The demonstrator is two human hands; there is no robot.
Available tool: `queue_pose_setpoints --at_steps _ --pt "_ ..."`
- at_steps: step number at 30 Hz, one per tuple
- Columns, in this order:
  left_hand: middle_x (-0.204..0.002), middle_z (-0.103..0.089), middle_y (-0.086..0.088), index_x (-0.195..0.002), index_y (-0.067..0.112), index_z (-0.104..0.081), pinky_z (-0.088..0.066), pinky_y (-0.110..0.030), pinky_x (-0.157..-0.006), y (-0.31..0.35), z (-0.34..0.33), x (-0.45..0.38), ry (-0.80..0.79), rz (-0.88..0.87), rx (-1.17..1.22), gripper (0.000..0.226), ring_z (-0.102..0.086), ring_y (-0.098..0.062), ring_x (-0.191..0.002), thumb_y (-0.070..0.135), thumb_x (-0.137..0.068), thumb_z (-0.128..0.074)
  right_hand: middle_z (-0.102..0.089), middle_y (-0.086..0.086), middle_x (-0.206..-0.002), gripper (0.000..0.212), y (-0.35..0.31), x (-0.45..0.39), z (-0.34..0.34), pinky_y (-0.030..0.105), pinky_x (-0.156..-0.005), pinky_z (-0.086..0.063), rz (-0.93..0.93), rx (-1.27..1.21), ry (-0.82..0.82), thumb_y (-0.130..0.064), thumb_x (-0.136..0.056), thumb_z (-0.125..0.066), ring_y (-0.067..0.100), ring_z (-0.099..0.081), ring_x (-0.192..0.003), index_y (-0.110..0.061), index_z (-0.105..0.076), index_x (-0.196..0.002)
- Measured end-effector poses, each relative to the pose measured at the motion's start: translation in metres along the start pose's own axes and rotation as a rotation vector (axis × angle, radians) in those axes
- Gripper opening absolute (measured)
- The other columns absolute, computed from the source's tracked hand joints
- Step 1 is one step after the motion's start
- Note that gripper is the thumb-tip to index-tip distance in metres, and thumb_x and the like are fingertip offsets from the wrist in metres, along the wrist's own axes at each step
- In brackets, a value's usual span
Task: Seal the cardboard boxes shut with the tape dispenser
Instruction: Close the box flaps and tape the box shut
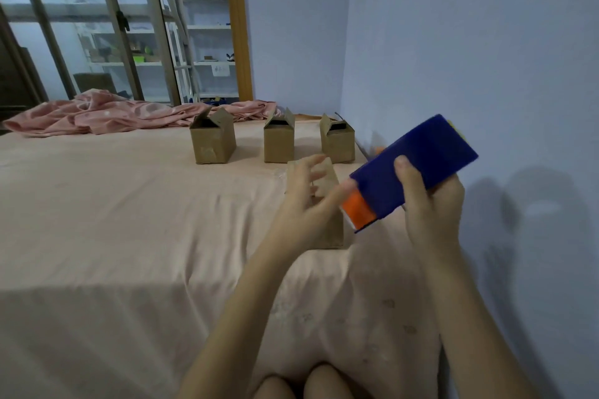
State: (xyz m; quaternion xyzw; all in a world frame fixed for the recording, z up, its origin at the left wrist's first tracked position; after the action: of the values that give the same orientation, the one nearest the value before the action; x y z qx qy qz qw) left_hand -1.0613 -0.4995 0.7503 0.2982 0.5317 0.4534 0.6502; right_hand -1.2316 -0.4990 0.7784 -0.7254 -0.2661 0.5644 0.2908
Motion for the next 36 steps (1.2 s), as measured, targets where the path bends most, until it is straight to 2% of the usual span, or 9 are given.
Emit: queue_pose_setpoints --at_steps 2,5,8,12,18,25,28,33,36 --pt "-0.119 -0.06 0.008 -0.114 0.036 -0.051 -0.042 -0.015 -0.079 -0.015 0.01 0.002 0.012 0.097 0.057 0.03 -0.056 -0.003 -0.108 0.055 -0.091 -0.045 -0.07 -0.004 -0.086 0.017 0.008 0.003 0.007 0.026 -0.068 -0.055 -0.058 -0.105 0.116 -0.031 -0.084 -0.06 0.019 -0.068 -0.086 -0.021 -0.06 -0.098" --pt "-0.099 -0.072 0.002 -0.107 0.026 -0.066 -0.053 -0.027 -0.082 -0.026 0.001 0.009 -0.071 0.178 0.241 0.042 -0.067 -0.011 -0.093 0.055 -0.09 -0.042 -0.07 0.001 -0.093 0.025 0.023 0.006 0.011 0.025 -0.067 -0.055 -0.15 -0.235 0.242 -0.031 -0.083 -0.06 0.02 -0.068 -0.088 -0.019 -0.057 -0.105" --pt "-0.085 -0.072 -0.005 -0.102 0.015 -0.069 -0.054 -0.022 -0.065 -0.022 -0.003 0.014 -0.042 0.137 0.366 0.03 -0.067 -0.015 -0.076 0.034 -0.097 -0.046 -0.071 0.002 -0.092 0.028 0.034 0.008 0.009 0.022 -0.064 -0.054 -0.22 -0.296 0.296 -0.034 -0.081 -0.06 0.017 -0.069 -0.085 -0.019 -0.058 -0.104" --pt "-0.068 -0.067 0.003 -0.09 0.015 -0.066 -0.05 -0.021 -0.056 -0.022 -0.005 0.014 0.032 0.143 0.436 0.023 -0.063 -0.008 -0.062 0.025 -0.098 -0.046 -0.072 -0.002 -0.084 0.021 0.041 0.011 0.003 0.021 -0.062 -0.053 -0.27 -0.377 0.32 -0.033 -0.081 -0.059 0.012 -0.068 -0.079 -0.02 -0.061 -0.097" --pt "-0.069 -0.063 -0.003 -0.085 0.009 -0.065 -0.051 -0.024 -0.059 -0.029 -0.001 0.012 0.211 0.206 0.373 0.03 -0.059 -0.011 -0.063 0.033 -0.096 -0.05 -0.07 -0.006 -0.076 0.021 0.046 0.017 -0.004 0.019 -0.058 -0.051 -0.313 -0.398 0.349 -0.034 -0.08 -0.058 0.009 -0.067 -0.072 -0.018 -0.06 -0.094" --pt "-0.067 -0.061 -0.002 -0.076 0.007 -0.058 -0.045 -0.024 -0.053 -0.019 0.008 0.013 0.471 0.035 0.257 0.029 -0.056 -0.012 -0.061 0.025 -0.097 -0.049 -0.069 -0.008 -0.073 0.021 0.044 0.026 -0.013 0.02 -0.056 -0.051 -0.32 -0.417 0.404 -0.027 -0.087 -0.059 0.006 -0.065 -0.067 -0.011 -0.057 -0.101" --pt "-0.065 -0.061 0.0 -0.075 0.009 -0.057 -0.045 -0.023 -0.051 -0.015 0.01 0.015 0.524 0.006 0.226 0.029 -0.056 -0.009 -0.059 0.026 -0.097 -0.049 -0.068 -0.006 -0.075 0.036 0.044 0.027 -0.015 0.02 -0.055 -0.051 -0.342 -0.449 0.427 -0.028 -0.084 -0.06 0.007 -0.065 -0.067 -0.004 -0.055 -0.11" --pt "-0.063 -0.058 0.008 -0.072 0.016 -0.052 -0.043 -0.02 -0.053 -0.005 0.012 0.019 0.553 -0.055 0.148 0.028 -0.052 -0.004 -0.058 0.026 -0.098 -0.048 -0.065 -0.003 -0.076 0.027 0.048 0.031 -0.015 0.02 -0.051 -0.05 -0.383 -0.471 0.472 -0.023 -0.089 -0.057 0.006 -0.064 -0.063 -0.005 -0.054 -0.109" --pt "-0.065 -0.058 -0.004 -0.073 0.012 -0.05 -0.046 -0.036 -0.054 -0.001 0.01 0.027 0.557 -0.093 0.081 0.029 -0.054 -0.019 -0.058 0.026 -0.098 -0.048 -0.065 0.0 -0.079 0.036 0.047 0.03 -0.015 0.021 -0.05 -0.05 -0.404 -0.511 0.493 -0.023 -0.089 -0.057 0.007 -0.064 -0.063 -0.001 -0.053 -0.118"
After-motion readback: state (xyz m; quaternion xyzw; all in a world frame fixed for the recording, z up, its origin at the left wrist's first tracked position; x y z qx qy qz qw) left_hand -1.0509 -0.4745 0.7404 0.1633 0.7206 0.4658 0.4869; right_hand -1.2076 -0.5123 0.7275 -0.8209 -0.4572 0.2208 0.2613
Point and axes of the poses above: each hand's wrist, its own x-axis away from the middle knuckle, its own z-axis out of the back of the hand, y = z × x, the point moved 8 cm from there along -x, towards the middle knuckle
